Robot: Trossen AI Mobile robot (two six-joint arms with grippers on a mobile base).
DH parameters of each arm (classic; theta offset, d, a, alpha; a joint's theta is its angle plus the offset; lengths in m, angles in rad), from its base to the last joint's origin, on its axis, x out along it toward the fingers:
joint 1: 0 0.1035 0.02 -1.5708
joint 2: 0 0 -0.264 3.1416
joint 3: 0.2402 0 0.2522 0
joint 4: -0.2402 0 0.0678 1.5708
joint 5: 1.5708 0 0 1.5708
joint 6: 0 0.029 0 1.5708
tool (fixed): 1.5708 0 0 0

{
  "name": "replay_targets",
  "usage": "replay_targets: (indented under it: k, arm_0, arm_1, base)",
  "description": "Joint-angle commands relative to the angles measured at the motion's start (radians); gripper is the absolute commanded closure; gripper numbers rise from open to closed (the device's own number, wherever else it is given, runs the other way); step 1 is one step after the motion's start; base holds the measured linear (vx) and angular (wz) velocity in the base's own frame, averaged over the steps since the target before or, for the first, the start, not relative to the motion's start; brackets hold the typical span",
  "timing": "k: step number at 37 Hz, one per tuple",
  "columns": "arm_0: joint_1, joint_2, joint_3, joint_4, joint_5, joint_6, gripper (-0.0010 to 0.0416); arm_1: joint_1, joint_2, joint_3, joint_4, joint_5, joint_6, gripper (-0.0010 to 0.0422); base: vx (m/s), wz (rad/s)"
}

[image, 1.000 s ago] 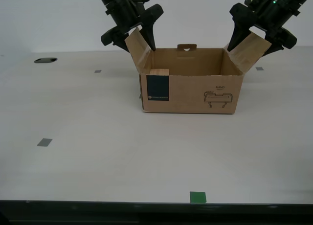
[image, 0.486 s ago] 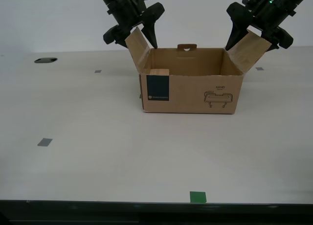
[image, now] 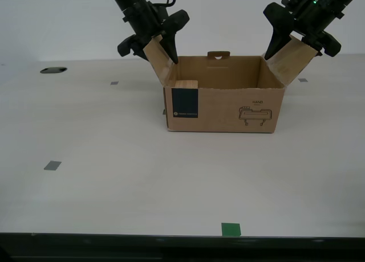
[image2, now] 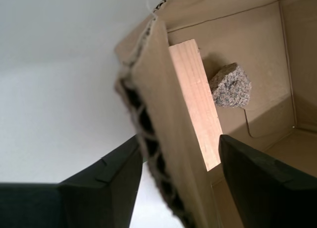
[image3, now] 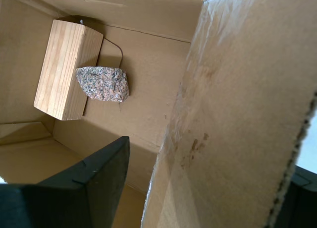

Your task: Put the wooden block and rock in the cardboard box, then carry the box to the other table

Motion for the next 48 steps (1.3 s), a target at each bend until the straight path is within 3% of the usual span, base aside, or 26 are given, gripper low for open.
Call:
replay_targets:
  k: [1,12,25,30,33,48]
  arm_0:
    - [0.0,0.0,0.0,-0.001,-0.004,0.005,0.0158]
    - [0.003,0.0,0.0,0.0,-0.004,0.009,0.0228]
    - [0.005,0.0,0.0,0.001,-0.004,0.05,0.0319]
    - [0.005,0.0,0.0,0.0,-0.005,0.05,0.0372]
    - [0.005,0.0,0.0,0.0,-0.006,0.048,0.0413]
    - [0.006,-0.003,0.0,-0.001,-0.007,0.05,0.0407]
  arm_1:
    - [-0.002,-0.001,0.0,0.002,0.001,0.001,0.0235]
    - [-0.002,-0.002,0.0,0.001,0.001,0.001,0.0296]
    - [-0.003,-0.002,0.0,0.007,0.001,0.0,0.0368]
    - [-0.004,-0.002,0.0,0.01,0.001,0.0,0.0418]
    - [-0.005,-0.002,0.0,0.01,0.002,0.0,0.0408]
    - [-0.014,-0.027,0.0,0.012,0.002,-0.006,0.0413]
  base:
    - [0.0,0.0]
    - [0.0,0.0]
    - [0.0,0.0]
    - [0.0,0.0]
    - [0.0,0.0]
    - [0.0,0.0]
